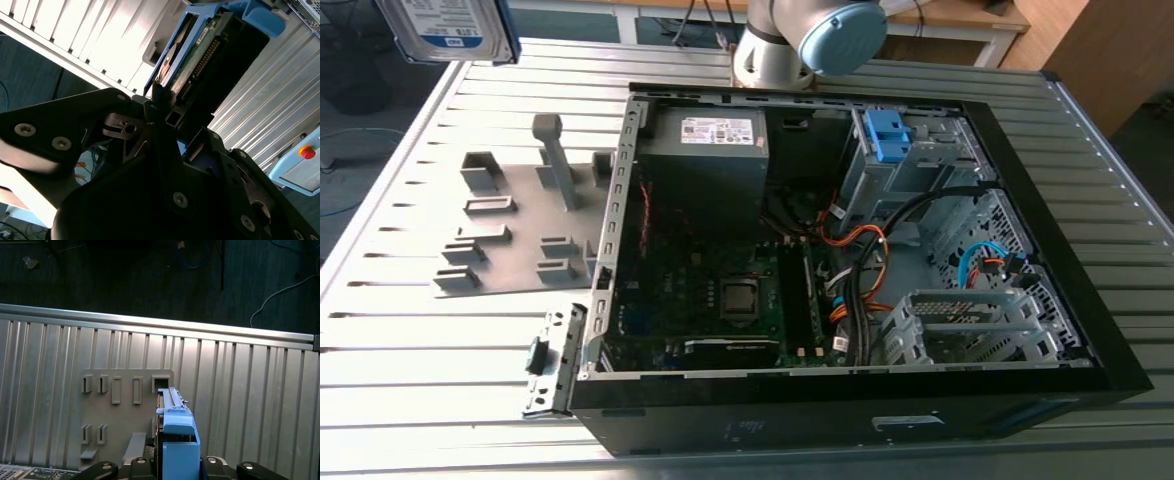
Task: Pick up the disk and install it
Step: 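Pick up the disk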
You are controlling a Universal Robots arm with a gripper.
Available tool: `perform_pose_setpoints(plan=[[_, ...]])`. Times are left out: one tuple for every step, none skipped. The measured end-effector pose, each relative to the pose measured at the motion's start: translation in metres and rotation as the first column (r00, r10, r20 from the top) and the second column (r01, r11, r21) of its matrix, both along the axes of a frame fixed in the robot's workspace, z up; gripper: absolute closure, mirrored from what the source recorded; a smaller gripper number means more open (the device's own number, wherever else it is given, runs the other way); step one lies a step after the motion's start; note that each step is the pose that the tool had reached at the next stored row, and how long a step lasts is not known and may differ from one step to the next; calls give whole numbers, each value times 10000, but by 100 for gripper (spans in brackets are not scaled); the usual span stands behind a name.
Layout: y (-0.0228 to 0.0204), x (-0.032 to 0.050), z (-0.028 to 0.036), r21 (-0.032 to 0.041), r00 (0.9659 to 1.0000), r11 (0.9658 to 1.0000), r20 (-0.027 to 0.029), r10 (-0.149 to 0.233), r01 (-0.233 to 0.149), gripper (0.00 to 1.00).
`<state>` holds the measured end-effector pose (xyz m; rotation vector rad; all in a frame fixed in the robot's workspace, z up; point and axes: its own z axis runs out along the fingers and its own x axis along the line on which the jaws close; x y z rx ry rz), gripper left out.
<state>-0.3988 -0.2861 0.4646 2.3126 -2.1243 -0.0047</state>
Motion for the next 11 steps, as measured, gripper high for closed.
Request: perform_pose_setpoints(plan=[[0,0,5,1,10000,10000,1,0,0,63],[0,0,10,2,10000,10000,-1,0,0,63],[0,0,14,4,10000,10000,0,0,0,63],[0,0,19,5,10000,10000,0,0,0,63],[0,0,24,6,10000,10000,0,0,0,63],[0,0,29,7,10000,10000,0,0,0,63],[0,0,38,9,10000,10000,0,0,0,63],[0,0,48,12,10000,10000,0,0,0,63],[0,0,53,12,10000,10000,-1,0,0,63],[0,0,64,12,10000,10000,-1,0,0,63],[0,0,68,13,10000,10000,0,0,0,63]])
